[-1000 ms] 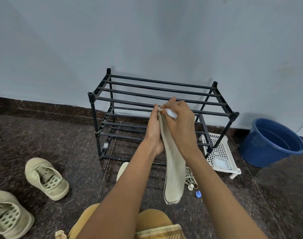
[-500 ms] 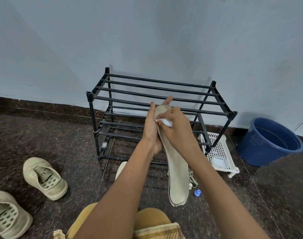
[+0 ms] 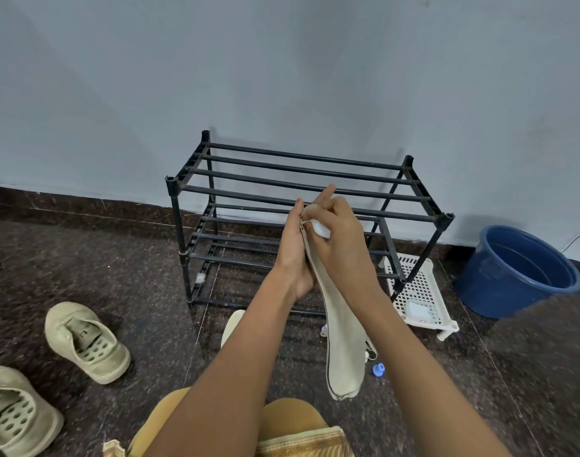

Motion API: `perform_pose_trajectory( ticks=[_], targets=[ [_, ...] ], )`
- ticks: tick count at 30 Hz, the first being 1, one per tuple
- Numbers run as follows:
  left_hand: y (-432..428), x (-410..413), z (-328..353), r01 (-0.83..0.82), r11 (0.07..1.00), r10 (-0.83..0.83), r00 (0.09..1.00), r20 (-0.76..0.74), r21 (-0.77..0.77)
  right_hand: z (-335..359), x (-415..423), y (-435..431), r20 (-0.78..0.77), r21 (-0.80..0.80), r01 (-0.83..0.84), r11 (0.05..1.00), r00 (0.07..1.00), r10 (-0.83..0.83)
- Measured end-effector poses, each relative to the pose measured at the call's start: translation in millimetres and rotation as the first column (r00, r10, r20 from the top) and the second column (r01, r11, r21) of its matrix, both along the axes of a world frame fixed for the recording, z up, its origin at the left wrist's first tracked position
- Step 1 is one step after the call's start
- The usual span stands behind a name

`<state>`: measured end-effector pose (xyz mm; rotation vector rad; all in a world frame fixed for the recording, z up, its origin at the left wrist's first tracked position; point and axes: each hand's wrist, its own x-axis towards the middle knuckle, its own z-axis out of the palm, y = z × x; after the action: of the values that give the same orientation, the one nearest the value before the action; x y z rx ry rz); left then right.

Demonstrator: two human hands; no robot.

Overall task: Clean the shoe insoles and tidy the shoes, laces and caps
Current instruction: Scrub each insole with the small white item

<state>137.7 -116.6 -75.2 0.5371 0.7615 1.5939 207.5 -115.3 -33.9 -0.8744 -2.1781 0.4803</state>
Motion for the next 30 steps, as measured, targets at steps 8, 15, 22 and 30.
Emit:
perform_pose_trajectory(
  ticks=[8, 15, 22, 30],
  targets=[
    [2, -2, -3, 0.012, 0.998, -0.011, 1.000, -0.008, 0.063, -1, 15, 2, 0.128, -0.070, -0.061, 0.996, 0.989, 0.070],
    [1, -2, 2, 0.001, 0.996, -0.003, 1.000, 0.027, 0.086, -1, 13, 0, 0.115, -0.035, -0.020, 0.999, 0.993, 0.024],
    [-2, 1, 4, 0.014, 0.998, -0.016, 0.999, 0.030, 0.069, 9, -2, -6, -0.033, -0.042, -0.027, 0.999, 0.999, 0.025],
    [1, -1, 0, -0.017, 0.996, 0.010, 0.997, 0.081, 0.085, 1, 5, -2, 0.095, -0.122, -0.022, 0.992, 0.995, 0.034]
  ],
)
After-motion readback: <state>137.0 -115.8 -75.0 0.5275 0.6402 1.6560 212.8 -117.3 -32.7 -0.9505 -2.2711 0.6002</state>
